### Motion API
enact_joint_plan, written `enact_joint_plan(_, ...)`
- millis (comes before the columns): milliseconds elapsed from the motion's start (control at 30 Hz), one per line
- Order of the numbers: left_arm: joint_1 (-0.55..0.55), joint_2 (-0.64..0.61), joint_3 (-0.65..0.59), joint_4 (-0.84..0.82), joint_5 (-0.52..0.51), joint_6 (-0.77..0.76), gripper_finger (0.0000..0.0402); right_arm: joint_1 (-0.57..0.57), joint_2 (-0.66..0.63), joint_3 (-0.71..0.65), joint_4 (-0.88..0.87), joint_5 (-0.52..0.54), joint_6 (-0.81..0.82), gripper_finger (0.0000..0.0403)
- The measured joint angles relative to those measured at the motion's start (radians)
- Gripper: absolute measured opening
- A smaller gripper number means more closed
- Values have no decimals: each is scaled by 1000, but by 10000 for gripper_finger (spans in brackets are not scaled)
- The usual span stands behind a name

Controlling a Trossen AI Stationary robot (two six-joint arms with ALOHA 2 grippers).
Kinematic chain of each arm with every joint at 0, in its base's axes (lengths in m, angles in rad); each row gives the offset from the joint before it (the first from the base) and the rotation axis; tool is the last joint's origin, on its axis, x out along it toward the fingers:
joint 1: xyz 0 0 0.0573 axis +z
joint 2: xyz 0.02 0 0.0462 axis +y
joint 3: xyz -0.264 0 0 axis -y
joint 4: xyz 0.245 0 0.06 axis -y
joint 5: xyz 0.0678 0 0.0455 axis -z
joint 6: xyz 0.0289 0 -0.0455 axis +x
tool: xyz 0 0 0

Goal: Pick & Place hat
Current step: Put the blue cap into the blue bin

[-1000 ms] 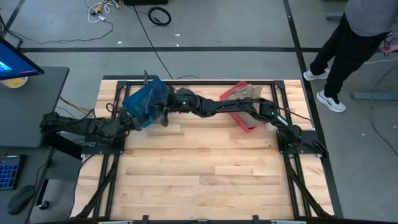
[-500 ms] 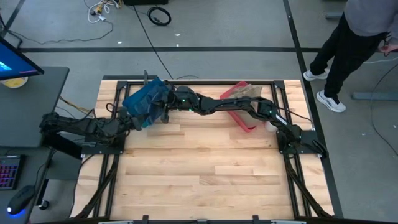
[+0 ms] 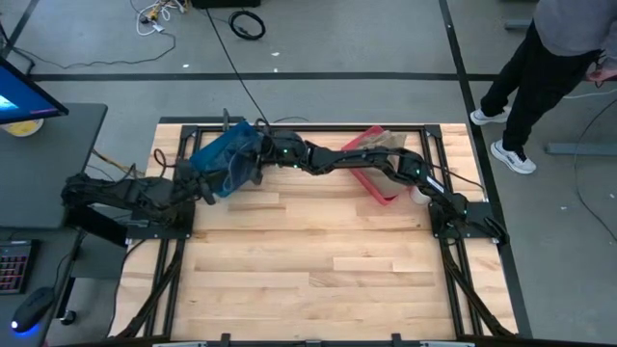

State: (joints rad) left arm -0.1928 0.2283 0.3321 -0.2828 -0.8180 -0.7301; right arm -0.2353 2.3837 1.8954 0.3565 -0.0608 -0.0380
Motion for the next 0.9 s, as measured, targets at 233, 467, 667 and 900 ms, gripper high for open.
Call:
enact_joint_plan(233,0,61,9,-7,64,390,44,3,0,0,15,-3,-11,0)
enact_joint_plan(467,0,249,8,-6,49,564,41,2,0,0,15,-3,-11,0)
enact_joint_plan(667,0,379,15,4,-96,570,13,2,0,-1,18,-3,-12,0)
enact_joint_plan(900,31,434,69,2,-241,563,6,3,1,-2,15,-7,-12,0)
